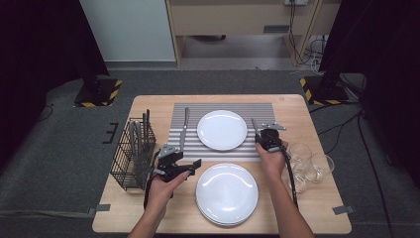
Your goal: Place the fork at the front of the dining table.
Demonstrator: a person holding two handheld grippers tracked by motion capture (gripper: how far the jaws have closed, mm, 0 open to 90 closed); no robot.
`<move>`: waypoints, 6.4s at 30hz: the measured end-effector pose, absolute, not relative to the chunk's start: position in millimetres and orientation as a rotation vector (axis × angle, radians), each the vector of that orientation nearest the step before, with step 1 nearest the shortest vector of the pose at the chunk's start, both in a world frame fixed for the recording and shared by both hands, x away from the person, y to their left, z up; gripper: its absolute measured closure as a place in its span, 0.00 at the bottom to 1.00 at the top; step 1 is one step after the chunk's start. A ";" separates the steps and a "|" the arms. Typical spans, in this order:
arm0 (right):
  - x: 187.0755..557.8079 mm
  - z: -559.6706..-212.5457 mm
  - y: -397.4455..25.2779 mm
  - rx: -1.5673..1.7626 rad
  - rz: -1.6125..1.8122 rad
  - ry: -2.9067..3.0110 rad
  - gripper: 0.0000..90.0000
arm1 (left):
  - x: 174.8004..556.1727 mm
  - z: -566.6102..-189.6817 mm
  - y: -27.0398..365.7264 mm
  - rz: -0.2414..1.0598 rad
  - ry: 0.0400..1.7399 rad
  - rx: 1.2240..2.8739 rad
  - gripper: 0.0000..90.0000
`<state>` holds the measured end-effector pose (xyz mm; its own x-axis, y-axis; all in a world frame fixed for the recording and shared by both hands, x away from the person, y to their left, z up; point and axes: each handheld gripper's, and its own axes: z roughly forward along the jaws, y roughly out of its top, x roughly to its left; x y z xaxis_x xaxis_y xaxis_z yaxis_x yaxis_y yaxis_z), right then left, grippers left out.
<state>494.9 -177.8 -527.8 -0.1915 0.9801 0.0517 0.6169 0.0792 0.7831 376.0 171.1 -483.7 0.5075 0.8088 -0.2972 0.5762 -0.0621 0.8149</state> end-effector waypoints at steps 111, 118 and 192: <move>453.7 -531.8 -164.6 1.526 0.891 1.950 0.58 | 369.7 -486.4 151.1 0.273 1.125 1.808 0.14; 457.9 -536.0 -166.8 1.537 0.884 1.912 0.66 | 370.8 -484.5 153.3 0.254 1.135 1.788 0.14; 458.6 -536.2 -153.6 1.594 0.908 1.856 0.65 | 371.6 -482.9 158.0 0.263 1.147 1.773 0.15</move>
